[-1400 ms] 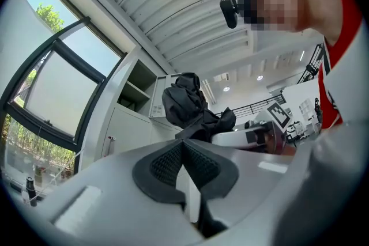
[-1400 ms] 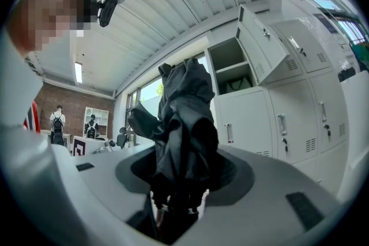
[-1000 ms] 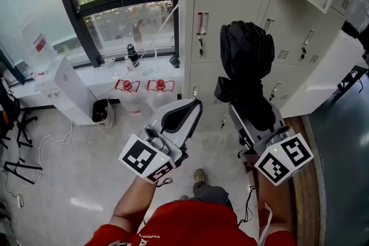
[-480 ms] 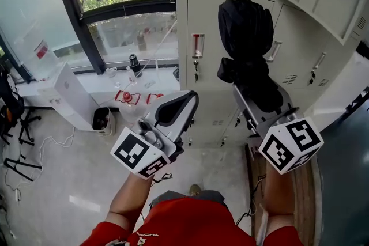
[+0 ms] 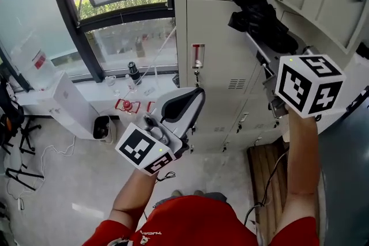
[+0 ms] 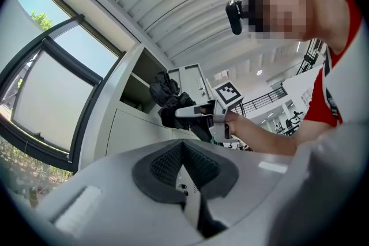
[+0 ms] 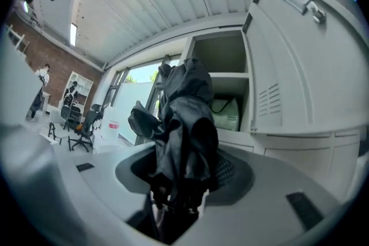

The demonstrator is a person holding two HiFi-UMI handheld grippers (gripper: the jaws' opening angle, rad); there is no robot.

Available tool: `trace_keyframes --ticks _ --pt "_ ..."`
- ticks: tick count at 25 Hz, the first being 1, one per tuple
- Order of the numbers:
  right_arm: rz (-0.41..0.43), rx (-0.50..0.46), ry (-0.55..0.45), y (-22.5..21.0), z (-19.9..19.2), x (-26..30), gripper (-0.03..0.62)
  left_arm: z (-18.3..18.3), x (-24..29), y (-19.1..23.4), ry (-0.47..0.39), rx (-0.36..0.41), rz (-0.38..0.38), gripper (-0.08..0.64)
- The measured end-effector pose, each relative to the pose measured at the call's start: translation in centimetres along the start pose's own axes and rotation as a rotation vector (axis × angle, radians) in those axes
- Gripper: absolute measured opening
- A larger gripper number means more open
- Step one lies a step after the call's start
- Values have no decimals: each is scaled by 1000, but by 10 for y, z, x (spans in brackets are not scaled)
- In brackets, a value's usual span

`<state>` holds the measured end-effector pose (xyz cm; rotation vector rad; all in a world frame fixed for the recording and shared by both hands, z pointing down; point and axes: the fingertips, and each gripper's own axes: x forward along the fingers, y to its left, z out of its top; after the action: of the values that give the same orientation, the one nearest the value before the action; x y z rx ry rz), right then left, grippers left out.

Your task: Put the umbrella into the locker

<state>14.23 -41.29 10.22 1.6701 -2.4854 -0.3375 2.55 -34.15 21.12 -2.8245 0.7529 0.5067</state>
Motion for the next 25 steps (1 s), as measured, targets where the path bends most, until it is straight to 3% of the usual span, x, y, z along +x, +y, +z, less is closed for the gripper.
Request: trace_keyframes --ticks 6,14,21,25 --pt "-51 -98 76 -21 30 33 209 31 24 17 -47 39 -61 5" --pt "-65 -296 283 -42 45 78 209 45 45 32 -57 38 -119 5" --pt "-68 -247 407 -61 52 109 209 34 35 43 -42 21 -109 5" --pt "-57 -293 465 -65 61 132 209 35 28 50 -43 23 -102 5"
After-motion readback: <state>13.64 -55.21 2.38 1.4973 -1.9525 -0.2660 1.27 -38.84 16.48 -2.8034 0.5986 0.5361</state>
